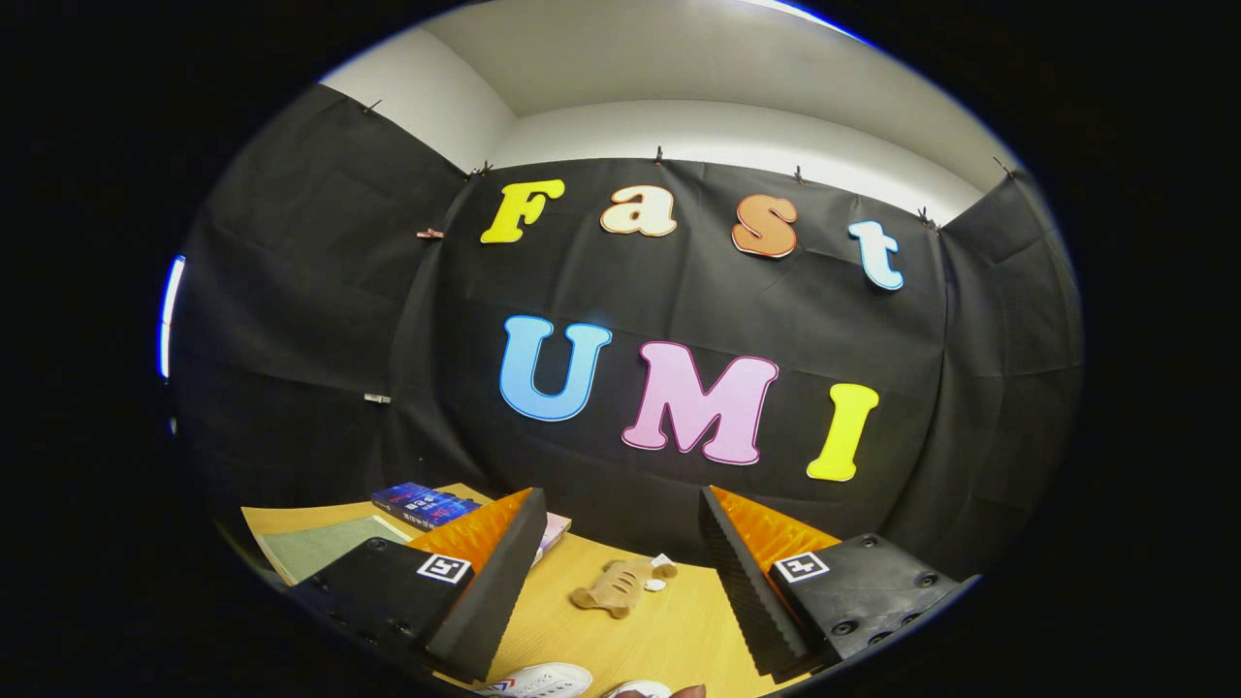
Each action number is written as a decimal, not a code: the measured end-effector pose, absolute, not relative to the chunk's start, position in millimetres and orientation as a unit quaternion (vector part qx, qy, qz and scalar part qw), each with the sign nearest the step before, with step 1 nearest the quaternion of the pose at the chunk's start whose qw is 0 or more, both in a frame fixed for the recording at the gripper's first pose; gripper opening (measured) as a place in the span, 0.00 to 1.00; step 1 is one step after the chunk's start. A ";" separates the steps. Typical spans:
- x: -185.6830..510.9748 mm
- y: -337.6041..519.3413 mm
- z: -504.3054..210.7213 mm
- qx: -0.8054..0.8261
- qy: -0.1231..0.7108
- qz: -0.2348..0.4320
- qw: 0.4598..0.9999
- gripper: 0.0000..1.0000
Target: Open the storage box then place both shoes into the box .Put the left shoe in first, then the right shoe, with the right side of both shoes facing outward in a uniform manner.
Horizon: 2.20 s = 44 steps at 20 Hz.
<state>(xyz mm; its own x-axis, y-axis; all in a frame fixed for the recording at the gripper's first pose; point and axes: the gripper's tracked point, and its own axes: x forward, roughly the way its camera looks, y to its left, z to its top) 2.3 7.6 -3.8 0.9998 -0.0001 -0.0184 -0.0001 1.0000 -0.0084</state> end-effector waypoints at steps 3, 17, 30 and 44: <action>4.8 15.6 -8.0 0.001 0.017 0.012 1.000 0.97; -0.7 129.9 -86.9 0.256 0.172 0.310 0.900 1.00; -24.4 219.8 -243.2 0.532 0.404 0.377 0.641 0.98; -21.8 235.9 -245.1 0.652 0.404 0.380 0.516 0.21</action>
<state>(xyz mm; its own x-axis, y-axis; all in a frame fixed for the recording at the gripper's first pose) -21.8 235.9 -245.1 0.3845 0.9198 0.0785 0.1346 -0.1400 0.9810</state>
